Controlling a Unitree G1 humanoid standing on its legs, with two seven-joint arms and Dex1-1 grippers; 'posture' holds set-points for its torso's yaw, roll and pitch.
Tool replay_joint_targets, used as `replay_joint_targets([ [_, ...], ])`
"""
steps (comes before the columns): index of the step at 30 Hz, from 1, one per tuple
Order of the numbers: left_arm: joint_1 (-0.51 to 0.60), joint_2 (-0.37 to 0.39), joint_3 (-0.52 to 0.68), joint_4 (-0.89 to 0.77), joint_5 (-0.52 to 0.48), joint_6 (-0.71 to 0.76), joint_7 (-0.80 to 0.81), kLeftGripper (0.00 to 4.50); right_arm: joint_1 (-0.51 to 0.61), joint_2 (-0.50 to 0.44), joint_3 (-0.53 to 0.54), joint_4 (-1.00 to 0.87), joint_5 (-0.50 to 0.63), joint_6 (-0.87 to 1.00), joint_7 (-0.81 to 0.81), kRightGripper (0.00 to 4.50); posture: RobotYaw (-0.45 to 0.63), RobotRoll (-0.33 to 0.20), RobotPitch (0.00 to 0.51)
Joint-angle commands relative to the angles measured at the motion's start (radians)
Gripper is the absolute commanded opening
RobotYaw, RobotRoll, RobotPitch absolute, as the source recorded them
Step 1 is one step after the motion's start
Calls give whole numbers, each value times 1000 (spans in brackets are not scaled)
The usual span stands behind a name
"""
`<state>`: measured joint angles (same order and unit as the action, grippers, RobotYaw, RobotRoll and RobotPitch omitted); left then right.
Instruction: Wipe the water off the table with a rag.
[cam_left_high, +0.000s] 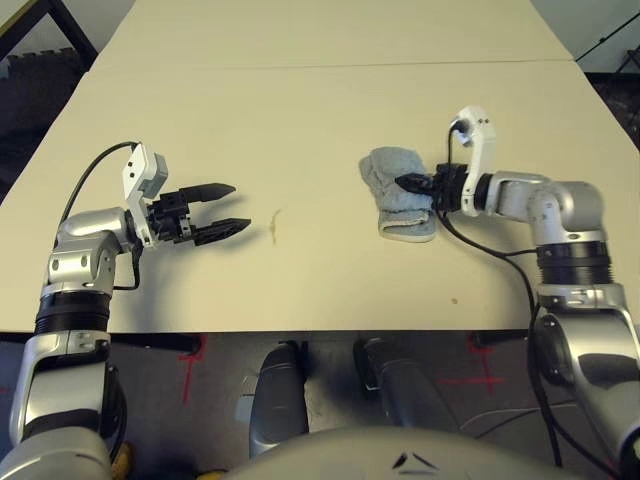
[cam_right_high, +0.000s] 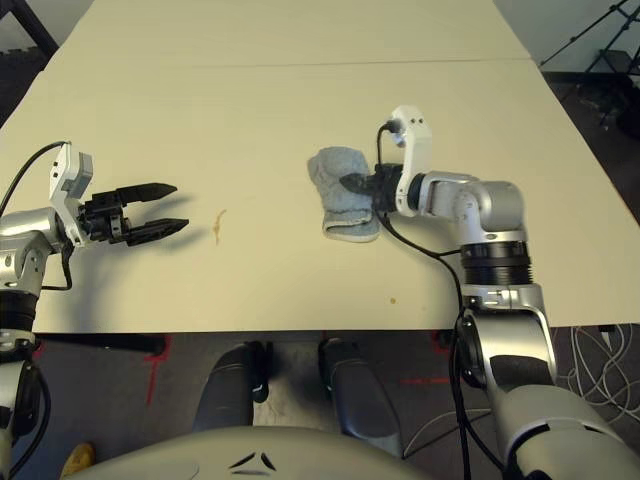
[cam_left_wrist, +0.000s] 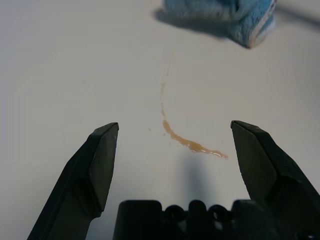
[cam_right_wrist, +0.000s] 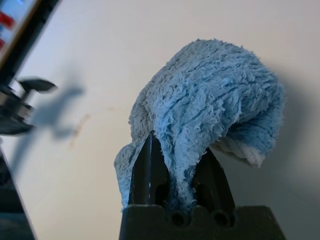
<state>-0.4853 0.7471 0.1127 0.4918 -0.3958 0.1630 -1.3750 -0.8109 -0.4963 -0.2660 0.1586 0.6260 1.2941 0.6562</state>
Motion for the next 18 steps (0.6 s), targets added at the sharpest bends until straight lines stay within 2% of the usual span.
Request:
replay_joint_targets([
  [1,-19,-7,-15,35,19,-19,-15,4500,-66,-90,-51,30,30,9,28,178,-213,0,160],
  [5,-37,-15,-22,58,25,-32,-17,4500,-66,-233,2,119,-23,-68,93,177,-220,0,155],
  [9,-44,-19,-23,67,26,-40,-19,4500,-30,-324,52,193,-63,-132,163,177,-222,0,154],
  [14,-46,-19,-22,72,26,-44,-21,4500,25,-380,99,272,-124,-229,217,177,-219,0,155],
  [18,-43,-15,-19,70,25,-45,-21,4500,58,-385,115,346,-166,-298,239,177,-215,0,156],
])
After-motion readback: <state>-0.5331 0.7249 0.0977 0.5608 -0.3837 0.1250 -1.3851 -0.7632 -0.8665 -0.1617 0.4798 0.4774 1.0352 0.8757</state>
